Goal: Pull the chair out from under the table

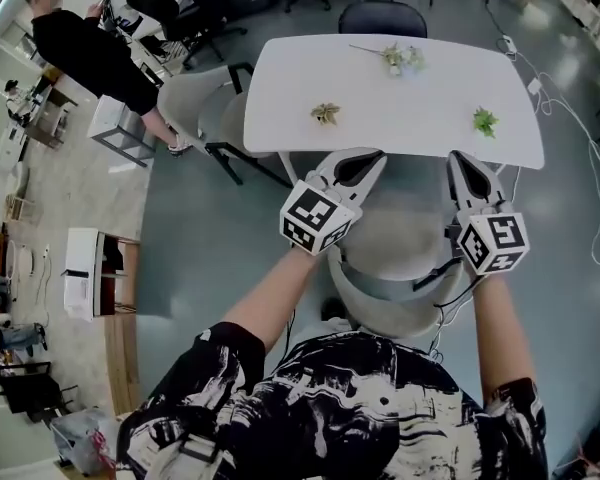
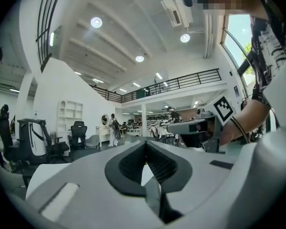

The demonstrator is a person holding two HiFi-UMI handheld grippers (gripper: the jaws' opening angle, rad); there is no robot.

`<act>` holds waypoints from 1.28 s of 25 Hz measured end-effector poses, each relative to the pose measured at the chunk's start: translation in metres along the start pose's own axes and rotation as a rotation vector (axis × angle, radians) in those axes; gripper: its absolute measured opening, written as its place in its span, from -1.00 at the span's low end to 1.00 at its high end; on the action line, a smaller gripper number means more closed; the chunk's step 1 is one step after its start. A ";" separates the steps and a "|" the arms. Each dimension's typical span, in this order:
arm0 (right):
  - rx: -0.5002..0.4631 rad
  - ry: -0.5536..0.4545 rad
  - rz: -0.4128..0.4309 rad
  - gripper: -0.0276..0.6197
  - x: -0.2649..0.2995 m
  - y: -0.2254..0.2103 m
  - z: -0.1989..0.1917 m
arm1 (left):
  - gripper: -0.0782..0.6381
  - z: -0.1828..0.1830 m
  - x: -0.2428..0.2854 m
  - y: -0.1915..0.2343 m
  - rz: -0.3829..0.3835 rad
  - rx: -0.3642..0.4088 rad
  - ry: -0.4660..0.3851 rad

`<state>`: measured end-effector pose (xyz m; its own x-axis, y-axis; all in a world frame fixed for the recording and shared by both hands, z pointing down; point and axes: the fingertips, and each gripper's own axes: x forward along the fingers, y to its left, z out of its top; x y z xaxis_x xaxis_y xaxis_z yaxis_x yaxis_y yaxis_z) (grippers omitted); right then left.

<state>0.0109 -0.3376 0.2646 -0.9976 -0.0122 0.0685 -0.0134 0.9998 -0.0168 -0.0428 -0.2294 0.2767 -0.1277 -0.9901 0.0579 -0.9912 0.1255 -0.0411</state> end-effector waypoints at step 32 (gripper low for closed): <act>0.006 0.051 -0.046 -0.91 -0.013 -0.004 -0.016 | -0.77 0.009 0.005 -0.005 0.033 -0.044 -0.064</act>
<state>0.0251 -0.3409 0.2794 -0.9911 -0.0573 0.1198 -0.0599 0.9980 -0.0185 -0.0387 -0.2360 0.2681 -0.1589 -0.9873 -0.0064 -0.9873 0.1589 0.0022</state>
